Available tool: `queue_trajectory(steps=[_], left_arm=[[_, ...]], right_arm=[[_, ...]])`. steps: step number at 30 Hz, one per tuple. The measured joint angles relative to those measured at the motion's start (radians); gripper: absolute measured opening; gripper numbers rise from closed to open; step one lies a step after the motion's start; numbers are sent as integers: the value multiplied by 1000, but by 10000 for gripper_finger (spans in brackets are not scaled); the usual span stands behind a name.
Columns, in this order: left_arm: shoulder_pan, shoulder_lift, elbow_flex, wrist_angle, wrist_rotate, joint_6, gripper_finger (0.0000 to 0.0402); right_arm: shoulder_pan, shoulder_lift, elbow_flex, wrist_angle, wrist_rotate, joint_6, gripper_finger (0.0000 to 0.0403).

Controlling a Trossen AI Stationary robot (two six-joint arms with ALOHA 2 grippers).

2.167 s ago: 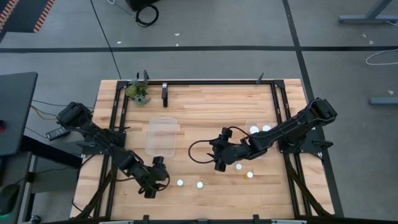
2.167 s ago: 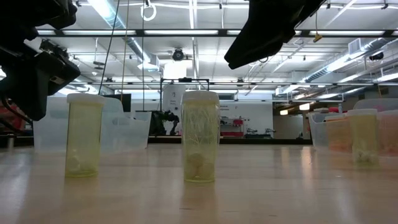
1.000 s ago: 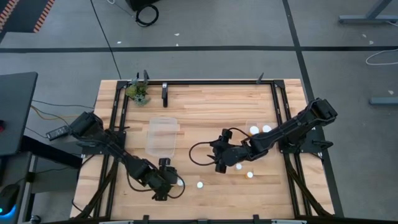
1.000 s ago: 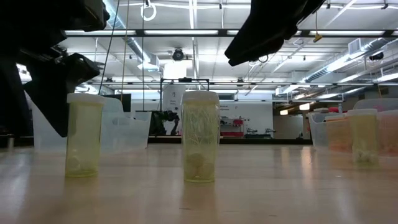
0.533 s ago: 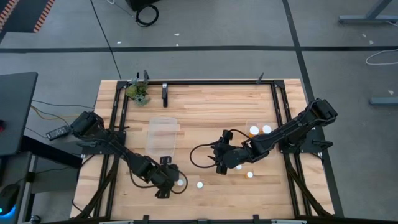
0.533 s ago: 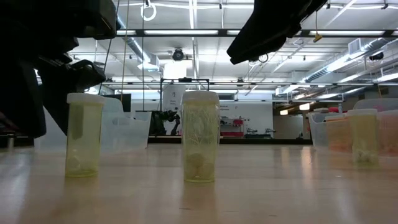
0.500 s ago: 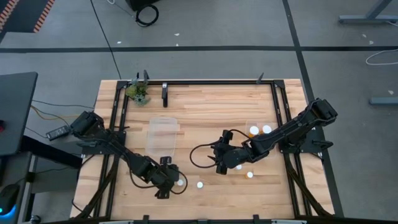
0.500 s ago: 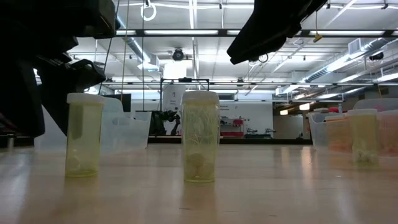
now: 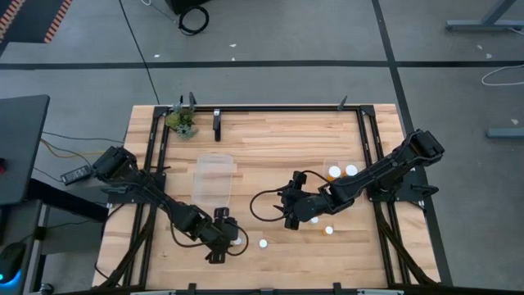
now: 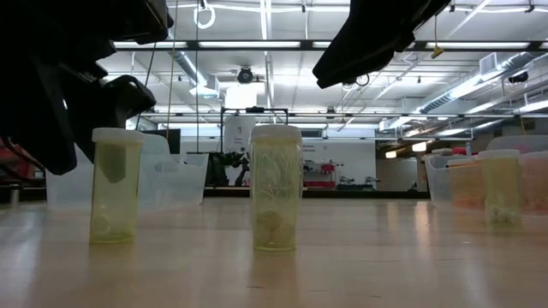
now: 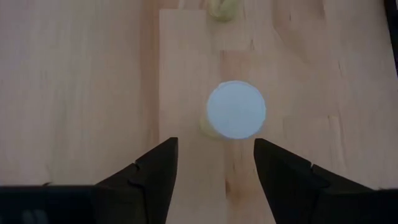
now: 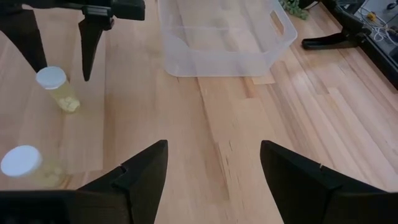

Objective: Pick and place medicine bottles into bin by pill shape (circle, oval)
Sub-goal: Put the bottom left yellow pill bottle into the left transparent bin

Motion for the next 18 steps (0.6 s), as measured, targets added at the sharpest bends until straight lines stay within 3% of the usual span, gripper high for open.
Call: queue_trajectory(steps=[18], left_arm=[[-5,29,0,75,0,30,224]], right_arm=[[0,0,0,2,0,0,263]])
